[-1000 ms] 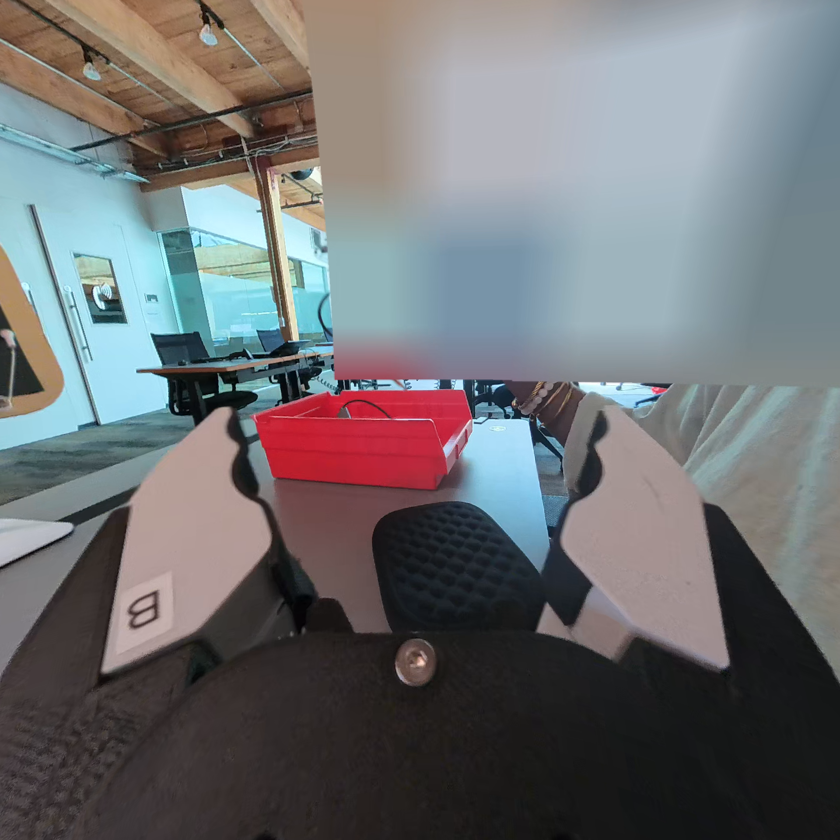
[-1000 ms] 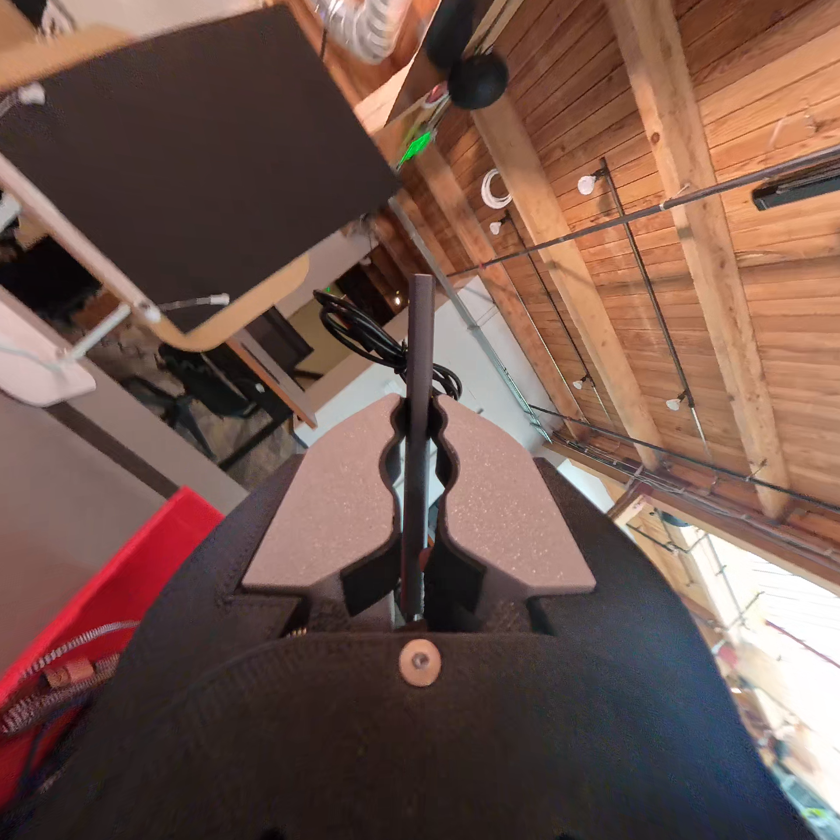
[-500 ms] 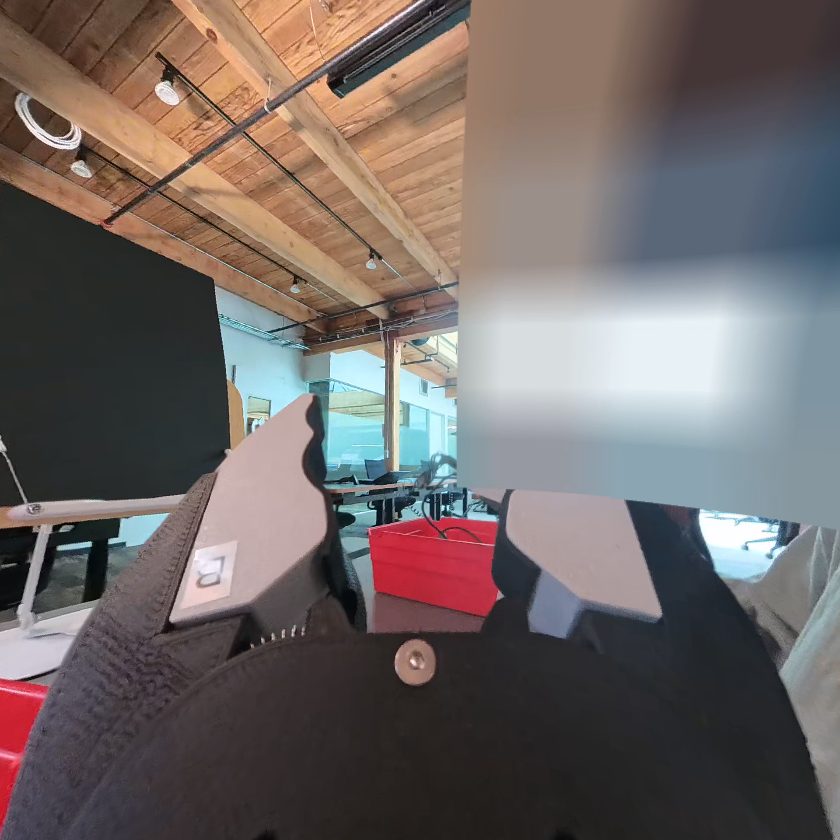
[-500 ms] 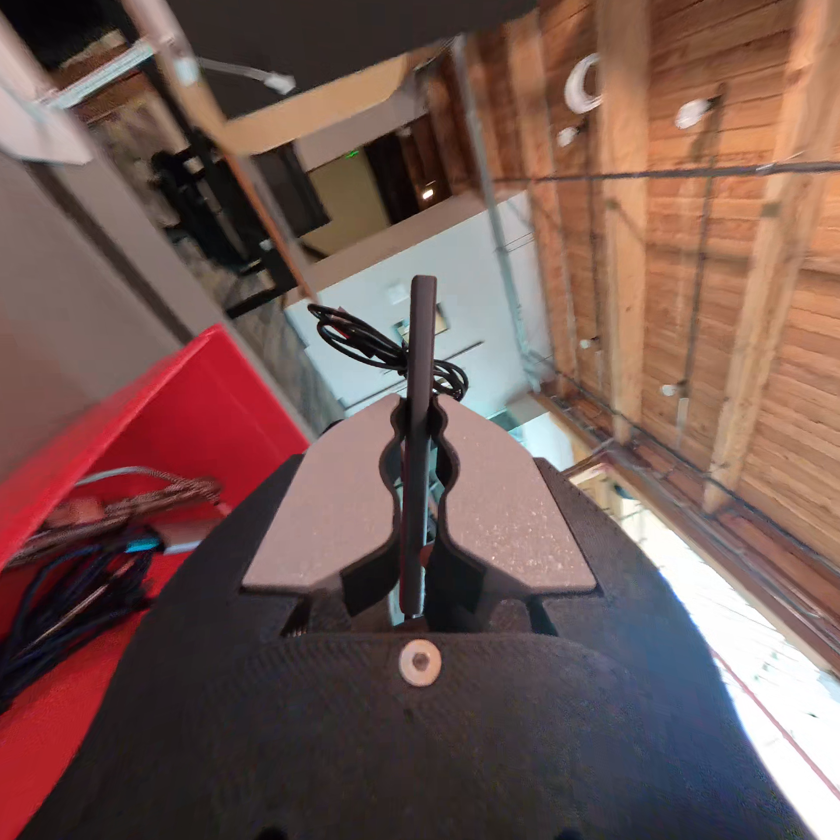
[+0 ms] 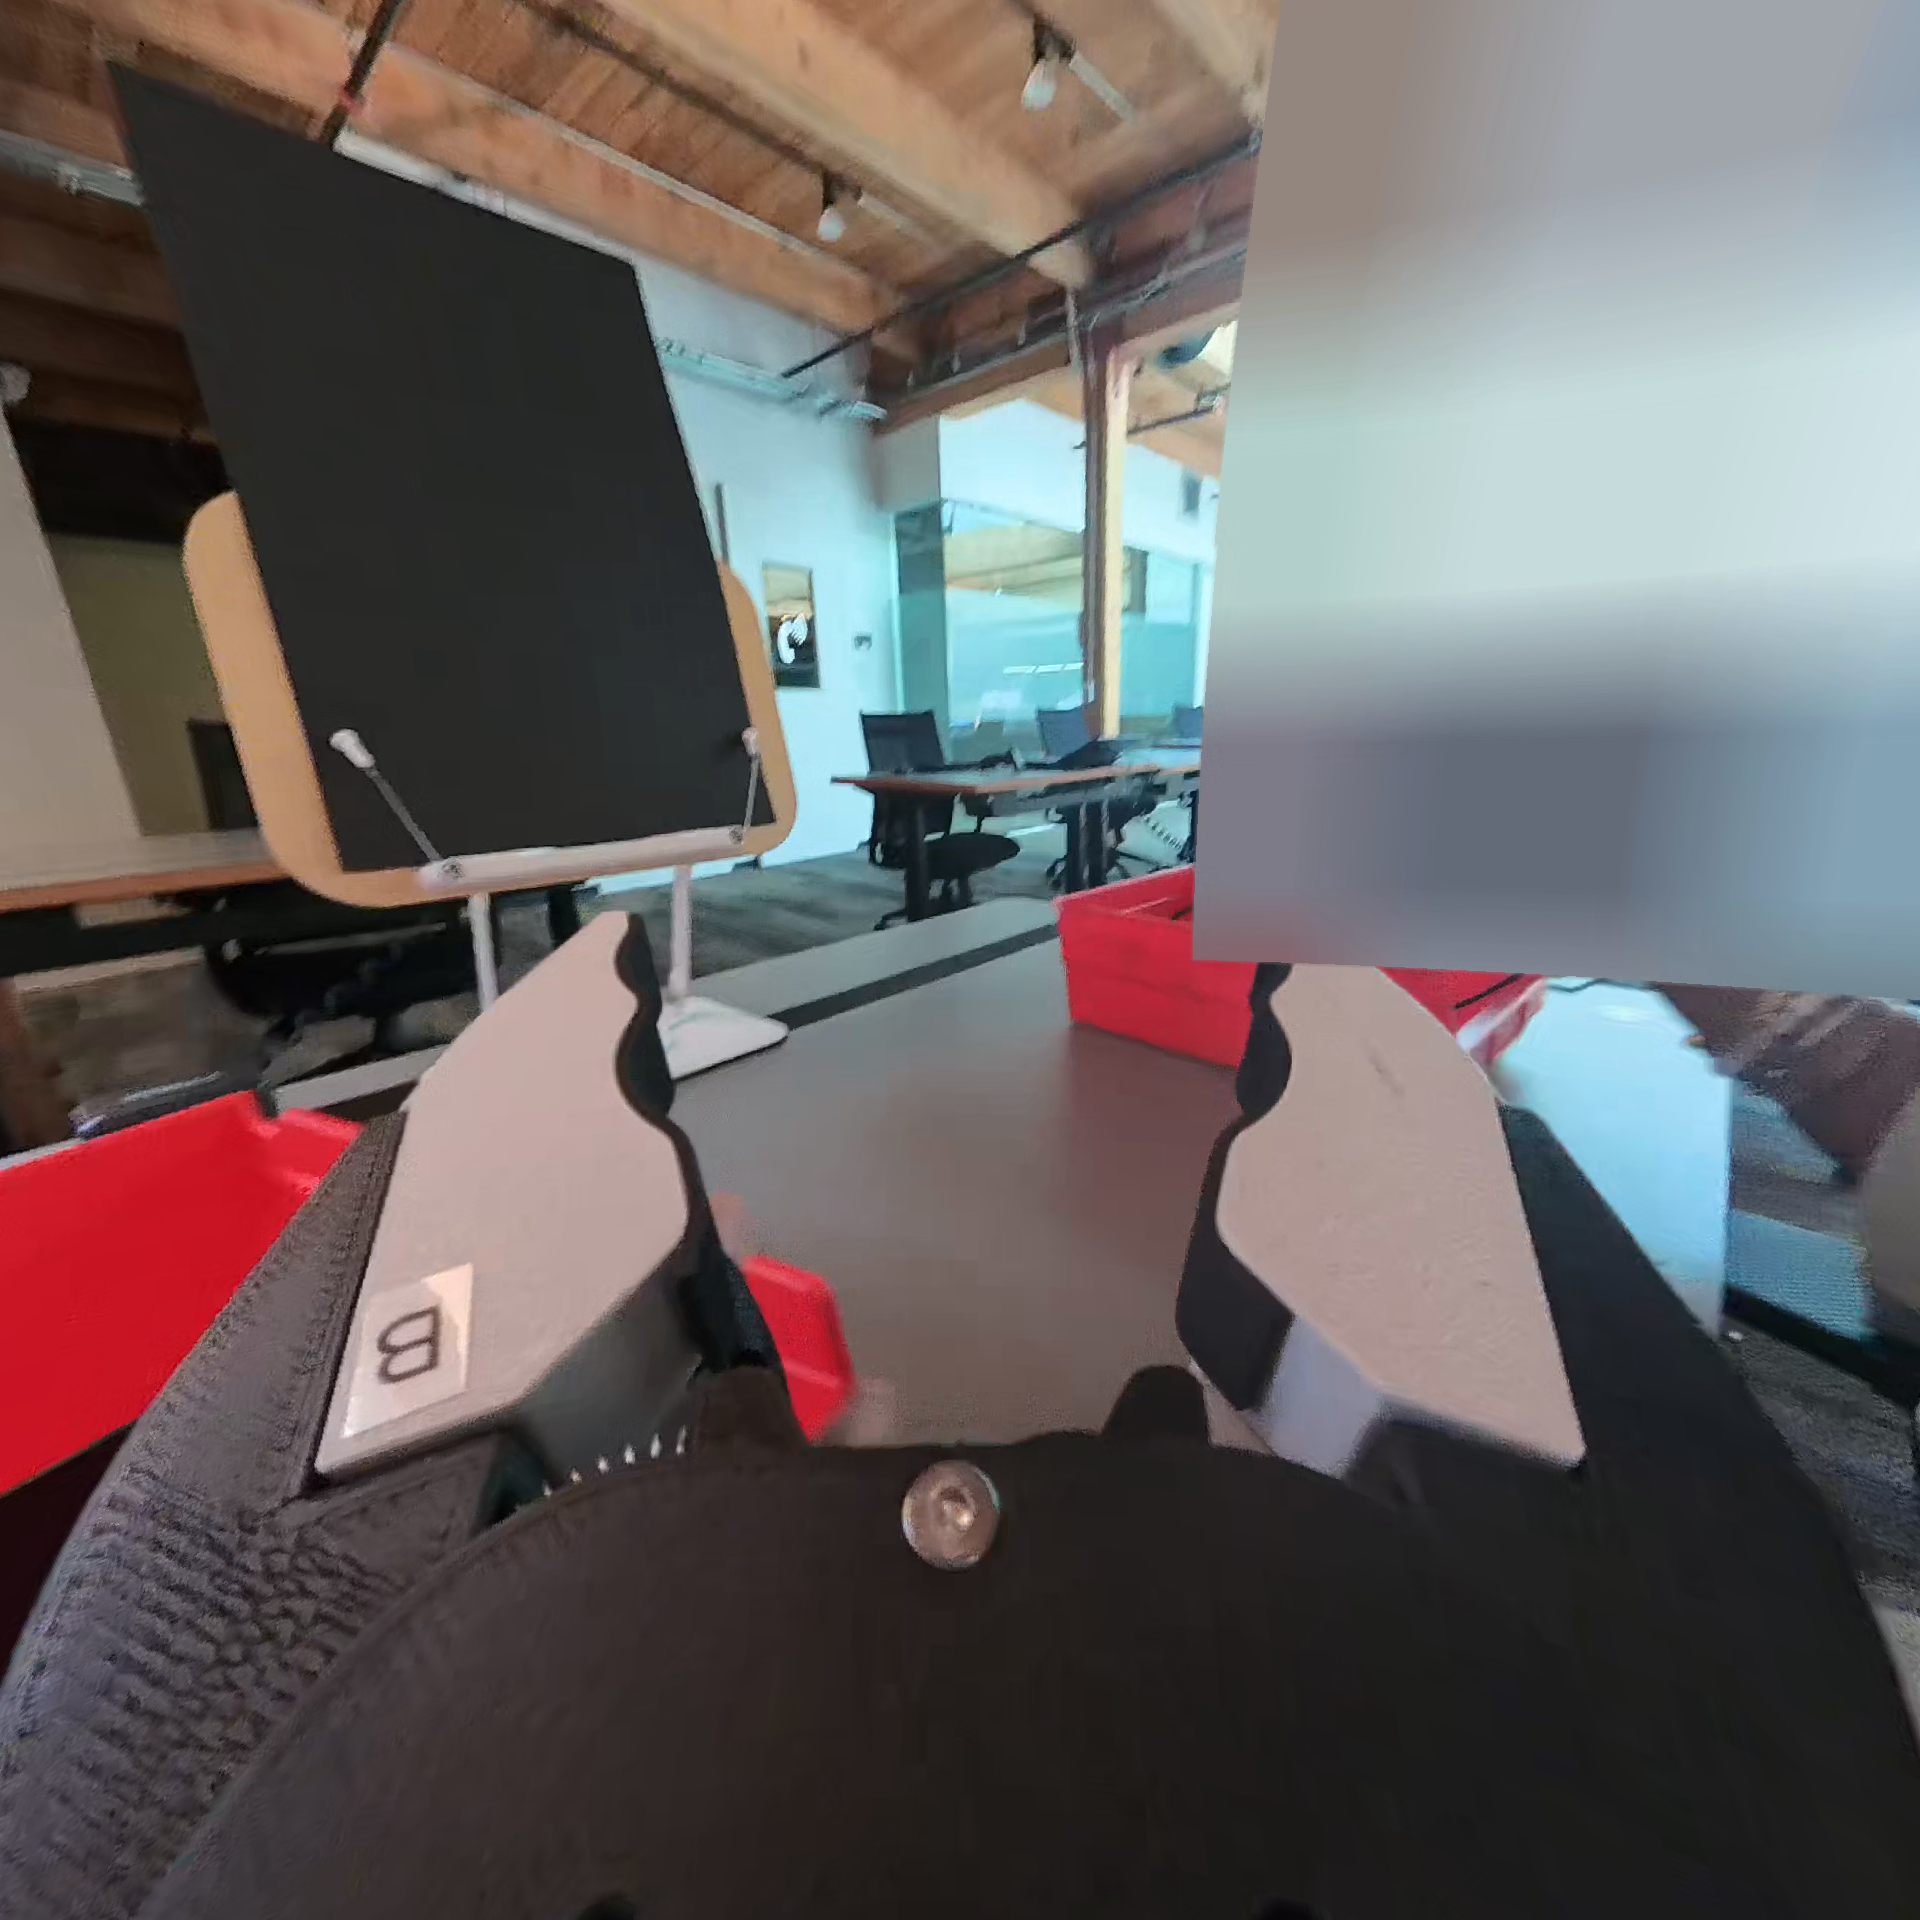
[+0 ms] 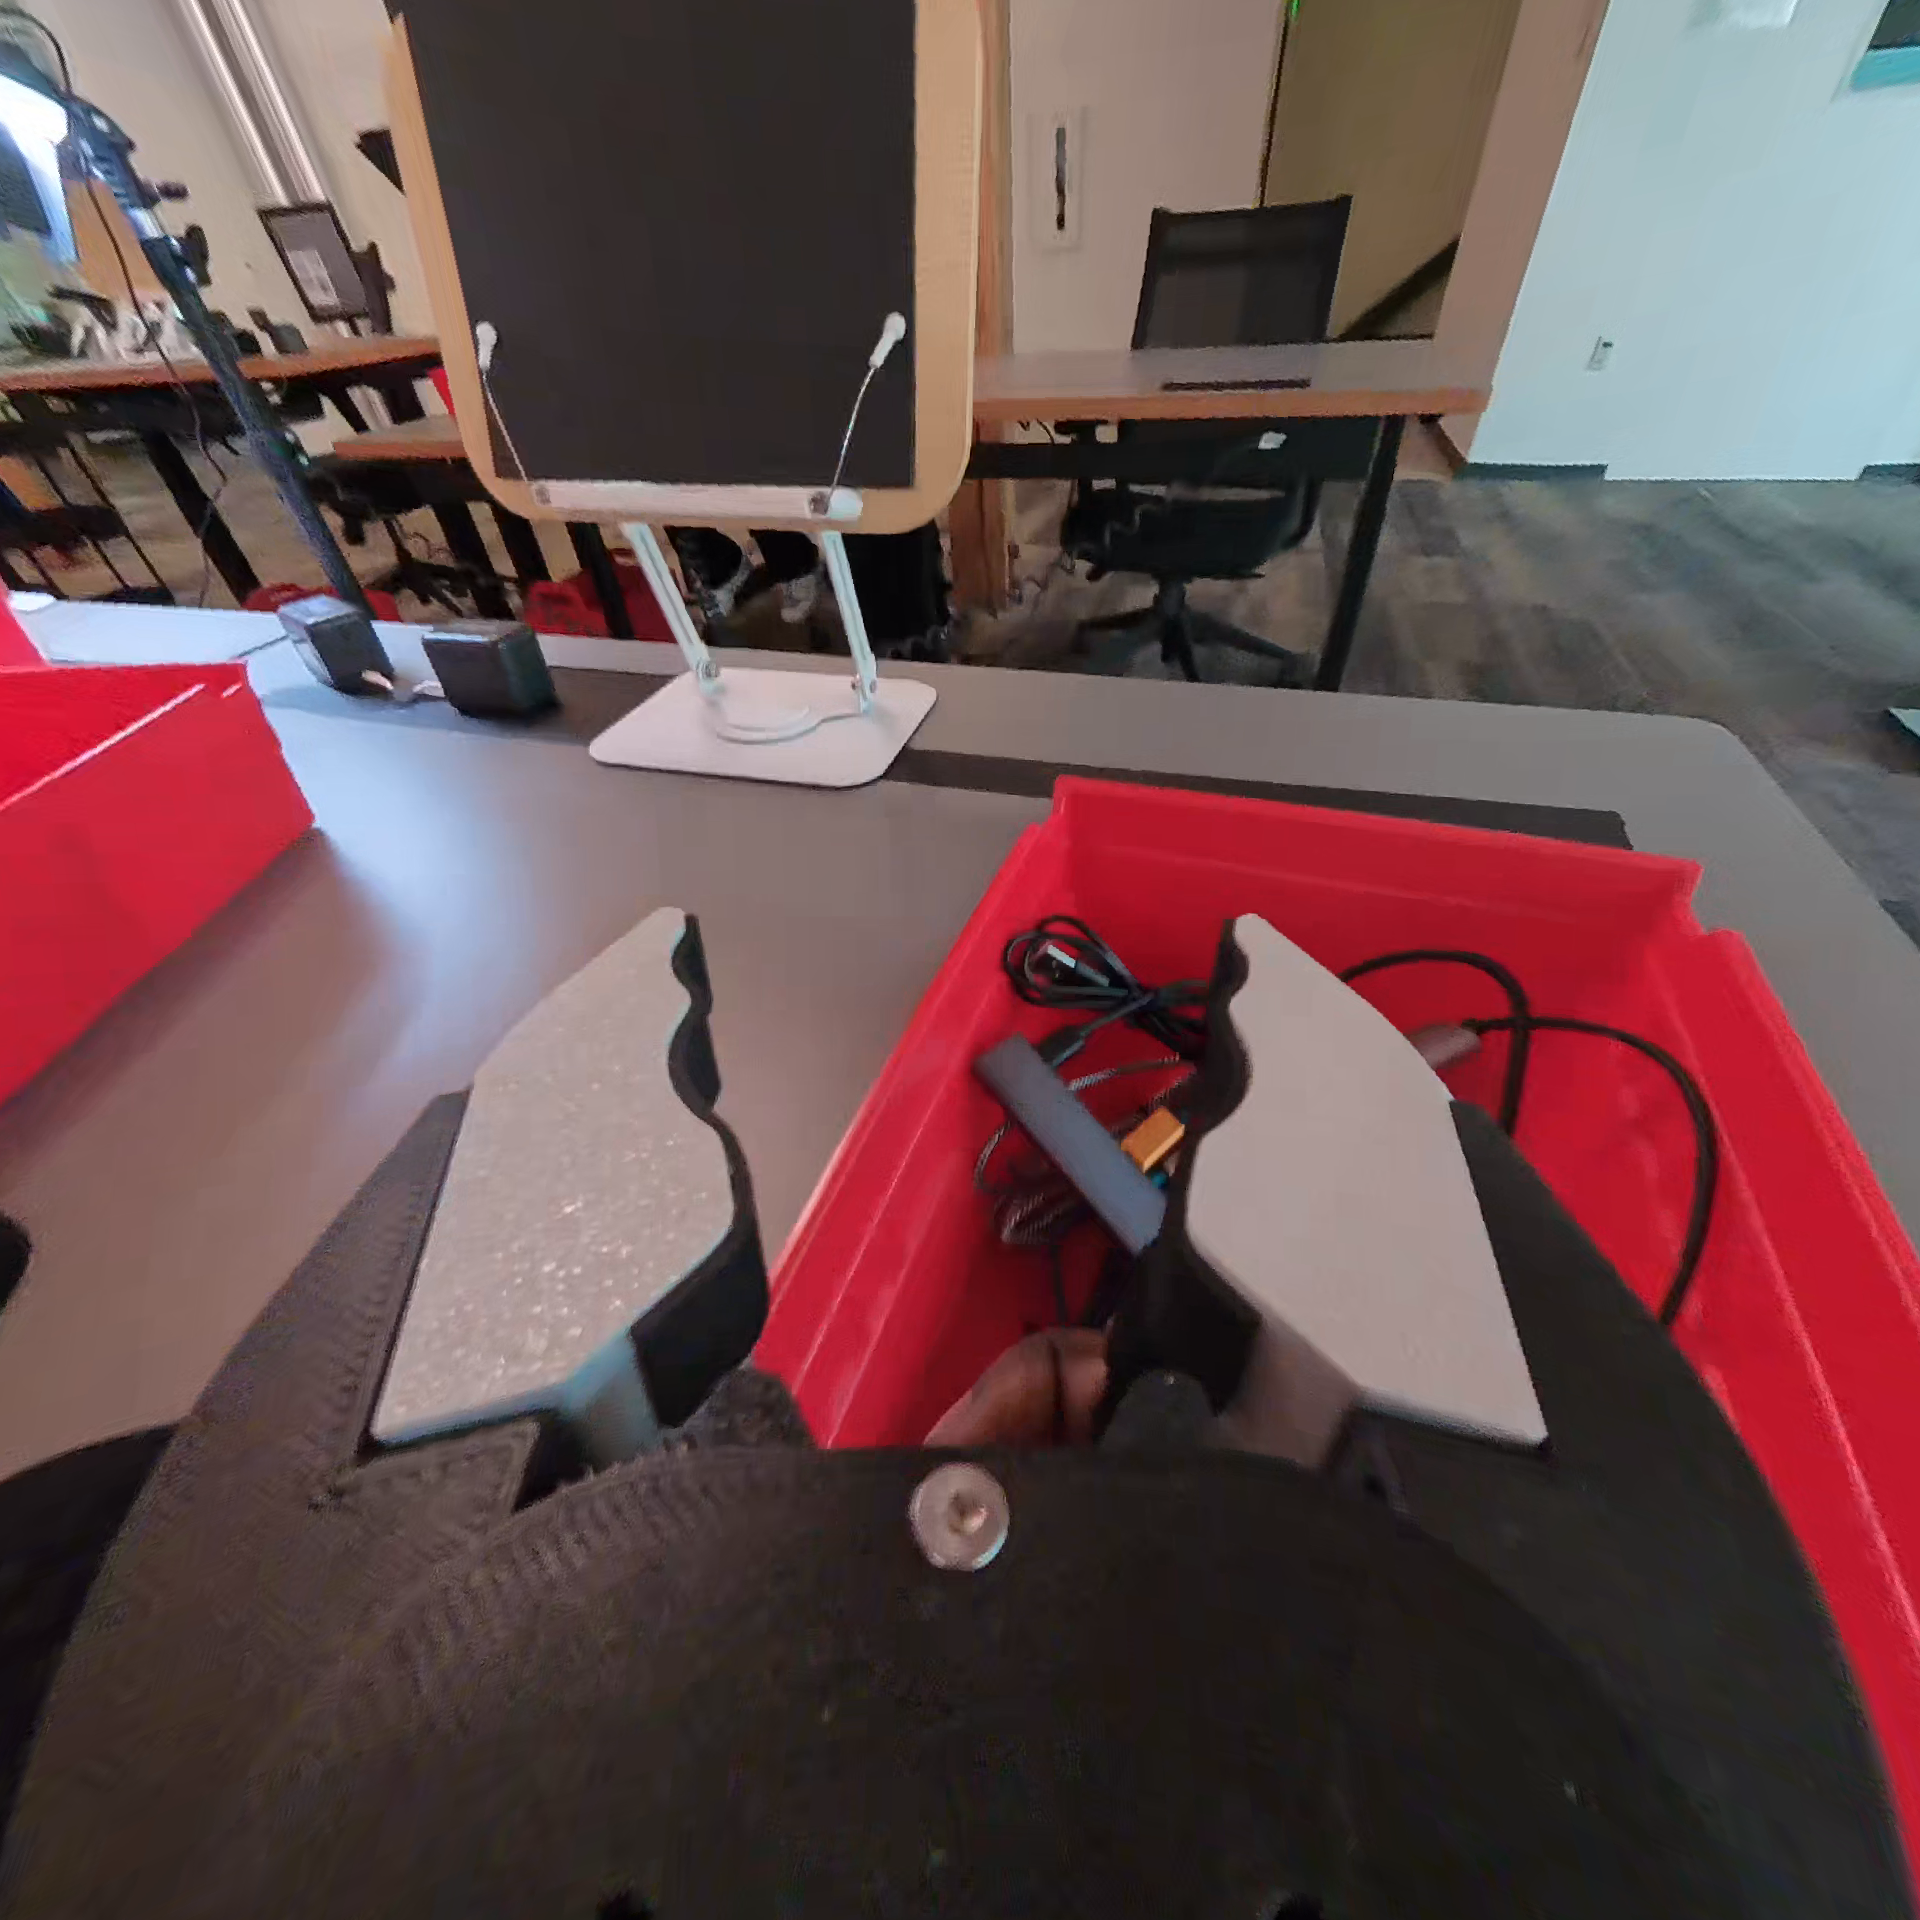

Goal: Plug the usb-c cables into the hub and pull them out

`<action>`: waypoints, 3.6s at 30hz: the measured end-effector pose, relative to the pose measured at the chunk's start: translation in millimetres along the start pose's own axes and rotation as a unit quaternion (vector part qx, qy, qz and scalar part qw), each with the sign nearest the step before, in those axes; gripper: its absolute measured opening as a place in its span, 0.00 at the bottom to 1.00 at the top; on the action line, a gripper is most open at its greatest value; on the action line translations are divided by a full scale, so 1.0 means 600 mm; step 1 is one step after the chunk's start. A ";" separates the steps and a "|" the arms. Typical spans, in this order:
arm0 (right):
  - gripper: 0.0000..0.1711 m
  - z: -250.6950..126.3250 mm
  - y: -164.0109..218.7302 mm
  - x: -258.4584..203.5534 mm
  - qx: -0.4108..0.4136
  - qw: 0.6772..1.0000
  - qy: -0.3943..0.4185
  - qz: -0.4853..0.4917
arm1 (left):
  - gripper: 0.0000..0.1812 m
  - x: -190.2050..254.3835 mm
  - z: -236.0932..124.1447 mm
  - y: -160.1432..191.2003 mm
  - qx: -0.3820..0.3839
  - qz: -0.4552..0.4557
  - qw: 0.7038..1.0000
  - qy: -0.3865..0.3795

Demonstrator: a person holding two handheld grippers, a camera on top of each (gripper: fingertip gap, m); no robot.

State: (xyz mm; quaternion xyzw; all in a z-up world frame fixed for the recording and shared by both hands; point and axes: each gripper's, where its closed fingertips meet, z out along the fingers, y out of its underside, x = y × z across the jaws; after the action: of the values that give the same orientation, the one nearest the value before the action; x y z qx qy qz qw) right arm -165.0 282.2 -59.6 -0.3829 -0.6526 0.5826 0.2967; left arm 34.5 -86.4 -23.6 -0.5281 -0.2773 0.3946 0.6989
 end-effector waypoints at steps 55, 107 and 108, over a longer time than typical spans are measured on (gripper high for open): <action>0.09 0.236 0.202 -0.560 -0.214 0.924 -0.077 -0.307 | 0.29 -0.244 -0.178 0.024 -0.155 0.180 0.860 -0.451; 0.08 0.193 0.162 -0.906 -0.065 0.929 -0.223 -0.287 | 0.05 -0.312 -0.464 0.017 -0.276 0.162 0.798 -0.511; 0.08 0.187 0.144 -0.902 -0.043 0.931 -0.224 -0.284 | 0.04 -0.302 -0.452 -0.013 -0.245 0.182 0.802 -0.514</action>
State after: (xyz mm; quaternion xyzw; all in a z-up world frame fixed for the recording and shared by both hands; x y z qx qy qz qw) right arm 41.7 -232.9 -129.2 -0.0531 -0.8080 0.5162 0.2791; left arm 157.9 -381.1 -89.2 -0.4420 -0.5822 0.6470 0.2169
